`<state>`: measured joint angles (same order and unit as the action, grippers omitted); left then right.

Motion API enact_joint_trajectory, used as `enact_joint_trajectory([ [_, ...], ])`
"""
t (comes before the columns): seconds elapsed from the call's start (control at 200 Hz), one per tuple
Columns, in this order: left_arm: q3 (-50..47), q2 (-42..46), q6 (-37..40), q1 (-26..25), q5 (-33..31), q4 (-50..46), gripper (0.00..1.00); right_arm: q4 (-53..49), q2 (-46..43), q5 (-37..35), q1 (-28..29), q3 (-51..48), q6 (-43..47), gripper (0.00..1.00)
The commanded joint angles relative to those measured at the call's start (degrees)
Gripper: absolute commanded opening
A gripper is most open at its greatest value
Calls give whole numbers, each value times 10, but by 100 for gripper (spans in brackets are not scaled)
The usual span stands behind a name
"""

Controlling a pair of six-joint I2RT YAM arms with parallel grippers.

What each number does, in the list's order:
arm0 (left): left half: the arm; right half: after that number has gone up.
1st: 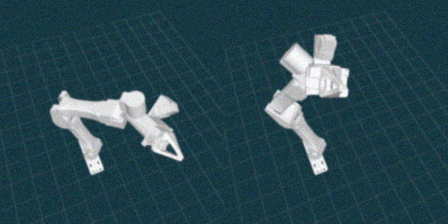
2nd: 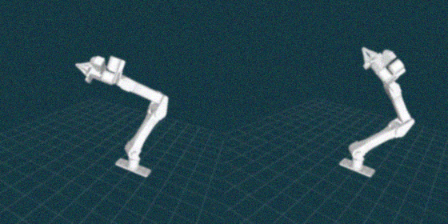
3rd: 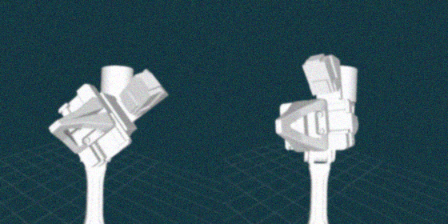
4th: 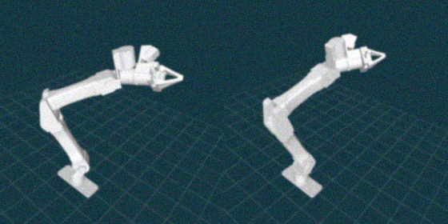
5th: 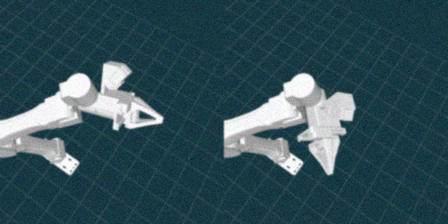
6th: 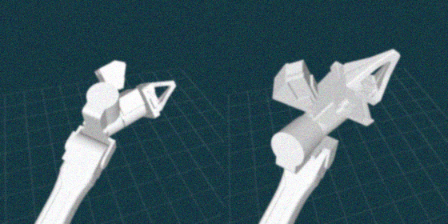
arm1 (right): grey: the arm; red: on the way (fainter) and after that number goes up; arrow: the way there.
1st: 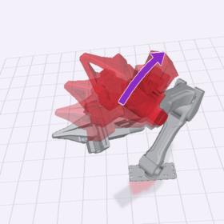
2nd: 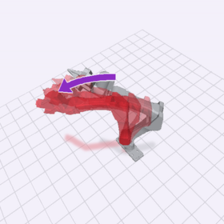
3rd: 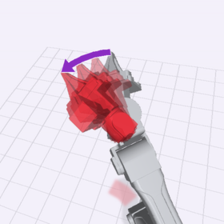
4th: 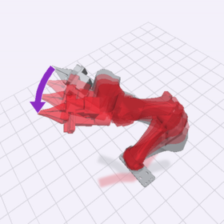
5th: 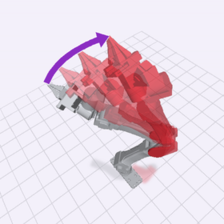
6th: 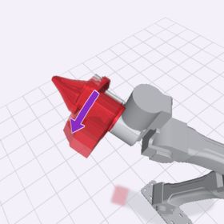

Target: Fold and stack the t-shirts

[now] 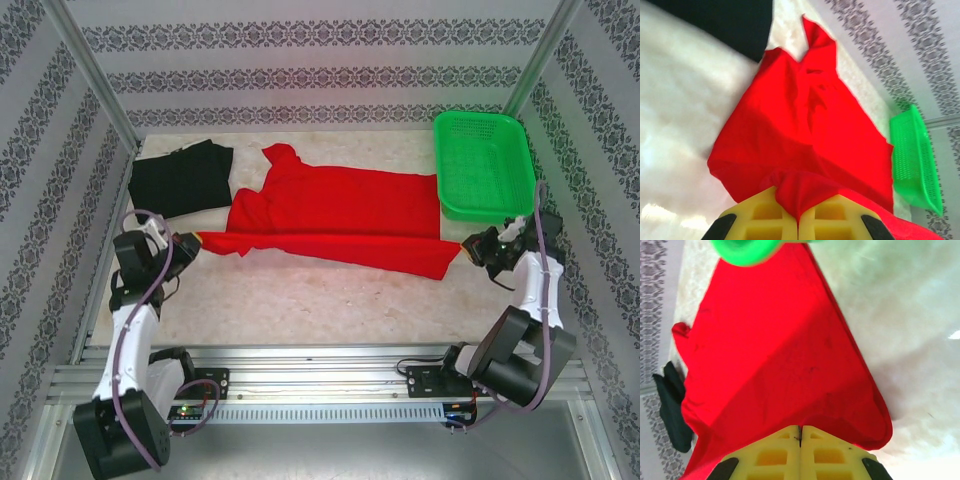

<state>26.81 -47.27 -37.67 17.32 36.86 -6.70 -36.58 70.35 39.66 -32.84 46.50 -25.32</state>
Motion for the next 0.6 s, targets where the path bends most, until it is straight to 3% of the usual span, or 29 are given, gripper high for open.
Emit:
enact_joint_trajectory([
  [0.0,-17,57,16,12,-62,-98,0,-27,-25,-62,-13,-26,-2,0],
  [0.26,-5,170,6,10,-92,-217,0,-100,-85,-59,-11,-64,-18,0],
  [0.385,16,137,15,10,-114,-245,0,-121,-92,-72,18,-63,-37,0],
  [0.595,53,62,29,2,-136,-213,0,-128,-82,-103,41,-62,-41,0],
])
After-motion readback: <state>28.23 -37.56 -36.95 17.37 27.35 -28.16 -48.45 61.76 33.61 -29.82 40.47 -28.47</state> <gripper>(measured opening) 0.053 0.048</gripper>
